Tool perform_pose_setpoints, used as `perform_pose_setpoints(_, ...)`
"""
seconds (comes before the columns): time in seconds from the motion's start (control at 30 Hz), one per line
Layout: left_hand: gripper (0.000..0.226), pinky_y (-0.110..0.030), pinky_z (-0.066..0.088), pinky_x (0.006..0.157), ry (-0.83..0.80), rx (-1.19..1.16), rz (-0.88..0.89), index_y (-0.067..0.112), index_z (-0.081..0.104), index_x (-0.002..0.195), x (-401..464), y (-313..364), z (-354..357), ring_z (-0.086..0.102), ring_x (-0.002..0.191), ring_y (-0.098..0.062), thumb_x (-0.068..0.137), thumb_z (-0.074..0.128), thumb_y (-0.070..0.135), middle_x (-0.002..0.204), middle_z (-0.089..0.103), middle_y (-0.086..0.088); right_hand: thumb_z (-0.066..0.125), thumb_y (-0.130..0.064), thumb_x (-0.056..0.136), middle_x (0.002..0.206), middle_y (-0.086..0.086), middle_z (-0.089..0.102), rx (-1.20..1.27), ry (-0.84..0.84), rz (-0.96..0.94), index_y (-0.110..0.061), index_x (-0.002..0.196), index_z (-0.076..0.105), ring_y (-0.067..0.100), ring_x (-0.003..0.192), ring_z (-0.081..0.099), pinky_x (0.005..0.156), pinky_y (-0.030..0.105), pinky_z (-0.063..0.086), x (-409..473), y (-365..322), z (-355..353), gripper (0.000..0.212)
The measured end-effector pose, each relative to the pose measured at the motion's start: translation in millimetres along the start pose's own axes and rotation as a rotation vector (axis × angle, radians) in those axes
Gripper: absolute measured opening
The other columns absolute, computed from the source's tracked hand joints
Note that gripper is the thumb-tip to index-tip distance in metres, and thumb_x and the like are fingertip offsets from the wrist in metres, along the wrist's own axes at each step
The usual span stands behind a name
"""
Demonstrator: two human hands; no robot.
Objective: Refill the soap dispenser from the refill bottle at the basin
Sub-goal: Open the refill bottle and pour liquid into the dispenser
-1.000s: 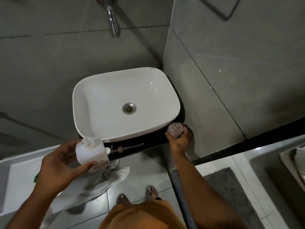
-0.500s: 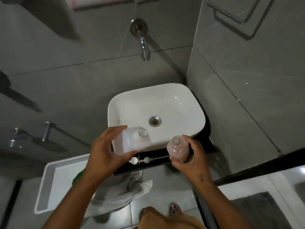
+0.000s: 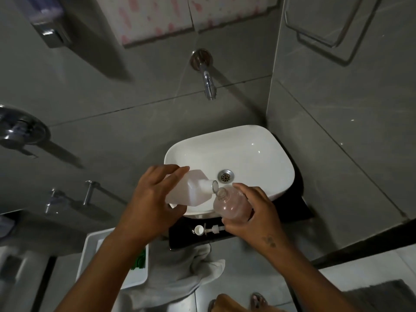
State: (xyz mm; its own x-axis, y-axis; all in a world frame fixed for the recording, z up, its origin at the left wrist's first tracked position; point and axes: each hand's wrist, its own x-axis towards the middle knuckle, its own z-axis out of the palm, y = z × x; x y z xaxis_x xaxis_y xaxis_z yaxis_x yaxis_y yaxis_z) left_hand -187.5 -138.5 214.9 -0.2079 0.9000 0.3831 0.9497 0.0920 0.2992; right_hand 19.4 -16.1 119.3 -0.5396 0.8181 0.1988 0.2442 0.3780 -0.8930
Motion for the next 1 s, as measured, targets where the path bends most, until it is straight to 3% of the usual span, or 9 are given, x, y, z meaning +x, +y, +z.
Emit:
perform_pose_setpoints(0.1,0.082,-0.049,0.053,0.087,-0.027,0.036,0.025,0.004,0.066,0.133,2,1,-7,0.059,0.107,-0.038,0.056,0.095,-0.001,0.122,0.067,-0.014,0.081,-0.042,0.05,0.117,-0.016,0.057,0.004,-0.006,0.007,-0.041,0.13,0.054,0.002,0.109,0.058,0.087,0.022,0.053,3,-2,2,0.084)
perform_pose_setpoints(0.23,0.081,-0.04,0.046,0.091,-0.04,0.077,0.026,0.007,0.067,0.133,3,2,-11,0.058,0.11,-0.037,0.057,0.094,-0.001,0.123,0.067,-0.013,0.081,-0.041,0.051,0.118,-0.016,0.056,-0.002,-0.032,0.001,-0.039,0.131,0.055,0.004,0.111,0.057,0.088,0.026,0.054,5,-4,4,0.084)
perform_pose_setpoints(0.57,0.086,-0.039,0.042,0.094,-0.038,0.154,0.036,0.009,0.067,0.133,5,0,-13,0.054,0.112,-0.032,0.053,0.095,-0.001,0.123,0.067,-0.012,0.081,-0.042,0.052,0.12,-0.015,0.056,-0.007,-0.043,-0.016,-0.039,0.133,0.054,0.005,0.111,0.058,0.088,0.028,0.056,10,-5,5,0.085)
perform_pose_setpoints(1.0,0.09,-0.055,0.05,0.093,-0.028,0.211,0.055,0.009,0.065,0.134,8,-1,-13,0.049,0.117,-0.031,0.051,0.1,0.006,0.125,0.066,-0.014,0.08,-0.047,0.051,0.121,-0.021,0.054,-0.032,-0.037,-0.025,-0.048,0.131,0.044,0.004,0.113,0.058,0.089,0.026,0.055,17,1,9,0.087)
